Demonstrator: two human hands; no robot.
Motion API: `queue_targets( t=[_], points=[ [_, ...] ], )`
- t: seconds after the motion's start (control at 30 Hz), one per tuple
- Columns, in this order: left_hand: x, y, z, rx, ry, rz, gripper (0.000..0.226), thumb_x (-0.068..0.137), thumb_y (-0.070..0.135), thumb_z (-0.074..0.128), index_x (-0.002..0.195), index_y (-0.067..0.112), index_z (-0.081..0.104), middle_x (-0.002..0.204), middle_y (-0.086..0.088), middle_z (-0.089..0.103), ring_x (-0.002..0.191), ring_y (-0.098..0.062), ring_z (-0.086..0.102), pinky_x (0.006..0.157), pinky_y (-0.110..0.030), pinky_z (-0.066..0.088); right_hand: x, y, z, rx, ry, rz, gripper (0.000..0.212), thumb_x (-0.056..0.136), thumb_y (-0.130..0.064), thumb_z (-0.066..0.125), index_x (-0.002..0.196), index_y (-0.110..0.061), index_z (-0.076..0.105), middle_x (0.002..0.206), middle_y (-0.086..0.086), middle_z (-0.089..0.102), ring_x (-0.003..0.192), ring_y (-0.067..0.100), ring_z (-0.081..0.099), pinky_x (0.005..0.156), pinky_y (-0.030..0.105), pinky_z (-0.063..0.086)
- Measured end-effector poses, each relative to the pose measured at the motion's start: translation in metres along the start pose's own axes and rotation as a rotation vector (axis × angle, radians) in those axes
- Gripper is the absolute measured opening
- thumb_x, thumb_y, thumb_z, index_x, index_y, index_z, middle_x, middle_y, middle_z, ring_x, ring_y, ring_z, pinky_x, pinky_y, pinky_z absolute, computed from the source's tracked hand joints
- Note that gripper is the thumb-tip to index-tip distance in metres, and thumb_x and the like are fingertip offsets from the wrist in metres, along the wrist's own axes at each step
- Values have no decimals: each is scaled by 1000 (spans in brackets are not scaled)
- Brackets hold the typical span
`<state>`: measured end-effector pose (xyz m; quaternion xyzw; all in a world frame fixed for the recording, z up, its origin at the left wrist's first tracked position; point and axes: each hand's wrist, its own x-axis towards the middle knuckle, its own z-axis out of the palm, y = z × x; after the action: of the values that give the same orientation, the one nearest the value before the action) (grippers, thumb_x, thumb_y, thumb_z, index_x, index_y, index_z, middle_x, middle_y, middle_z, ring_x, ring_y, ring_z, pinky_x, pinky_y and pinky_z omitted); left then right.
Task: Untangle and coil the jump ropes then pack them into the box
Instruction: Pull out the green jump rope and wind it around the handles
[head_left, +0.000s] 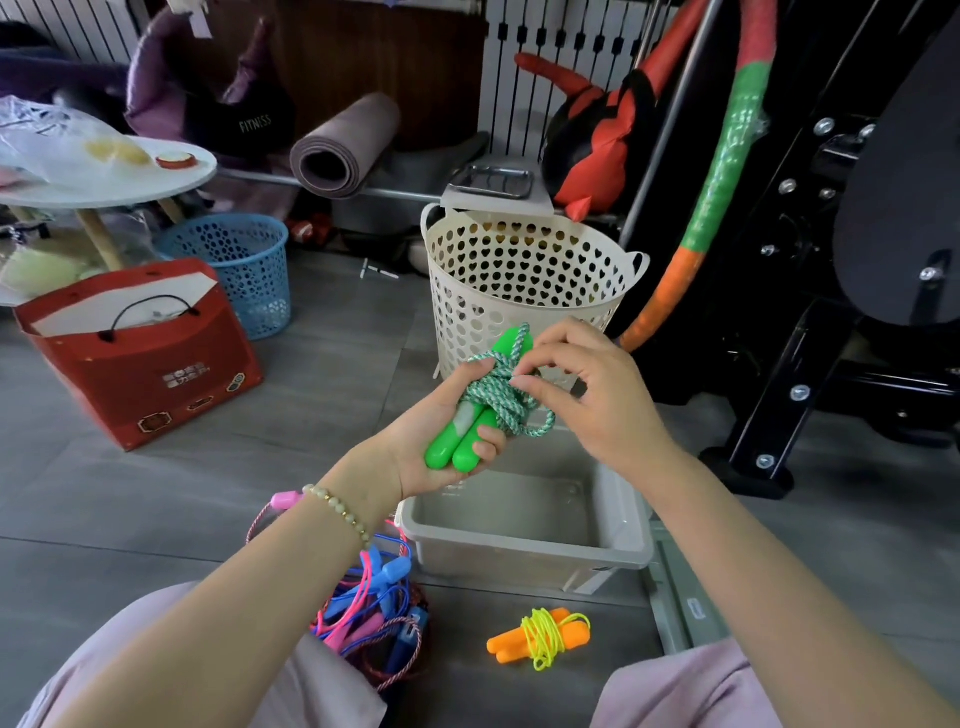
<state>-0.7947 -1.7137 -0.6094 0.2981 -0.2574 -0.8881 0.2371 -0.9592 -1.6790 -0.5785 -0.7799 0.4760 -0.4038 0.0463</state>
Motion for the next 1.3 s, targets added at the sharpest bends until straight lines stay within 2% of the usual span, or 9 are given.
queue_targets(
  t=[0.13,0.27,0.33,0.53,0.8,1.0,1.1,1.2,1.3],
  points=[
    [7,4,-7,111,130,179,28,89,44,54,92,17,56,63,4,56,41,-5,39,37,-14,34,-8,1,13,-28,-39,125,5,90,-19,61,86,-16,62,83,-13,50,72,-2,46,68,12,36],
    [13,7,-19,234,348,380,39,89,53,53,95,15,58,61,-1,50,42,-11,42,39,-18,36,-12,-7,36,504,36,659,13,93,-12,56,80,-14,60,61,-4,51,48,-1,47,58,13,40],
    [13,8,-21,288,421,444,43,89,55,52,90,12,59,57,-4,48,42,-15,44,40,-19,37,-13,-15,43,752,50,752,21,95,-10,52,75,-12,58,57,0,48,45,3,47,56,17,45],
    [17,-4,-26,495,381,493,78,64,68,65,111,7,53,70,-10,55,51,-19,50,47,-26,42,-6,-20,34,703,72,608,11,93,-8,54,84,-13,59,62,0,52,51,3,50,55,16,46],
    [13,6,-19,327,139,443,58,88,67,35,94,15,58,66,-3,50,51,-12,43,45,-23,35,-4,-38,14,658,-11,237,14,92,-6,54,85,-18,57,75,-4,57,66,5,59,67,17,49],
    [19,-9,-18,759,511,659,49,92,60,35,92,14,53,56,-4,51,45,-17,51,47,-27,44,-9,-28,28,632,58,328,14,91,-4,56,86,-17,58,77,1,59,68,10,62,70,21,52],
    [19,-17,-17,819,531,670,54,98,54,17,115,18,53,58,-4,52,54,-18,54,54,-25,47,-13,-28,39,620,70,365,16,90,-2,56,85,-17,58,76,3,59,65,9,61,67,17,51],
    [13,-11,-20,933,549,825,49,101,45,13,119,18,49,96,-13,62,89,-23,59,86,-36,46,-17,-28,42,637,55,340,13,91,-2,56,87,-14,58,77,1,60,68,11,62,70,21,53],
    [15,-10,-22,947,502,809,38,102,41,20,113,16,46,88,-7,58,78,-21,54,77,-37,43,-20,-27,49,664,69,354,14,90,-2,58,87,-16,58,79,-1,60,73,15,62,73,22,52]
  ],
)
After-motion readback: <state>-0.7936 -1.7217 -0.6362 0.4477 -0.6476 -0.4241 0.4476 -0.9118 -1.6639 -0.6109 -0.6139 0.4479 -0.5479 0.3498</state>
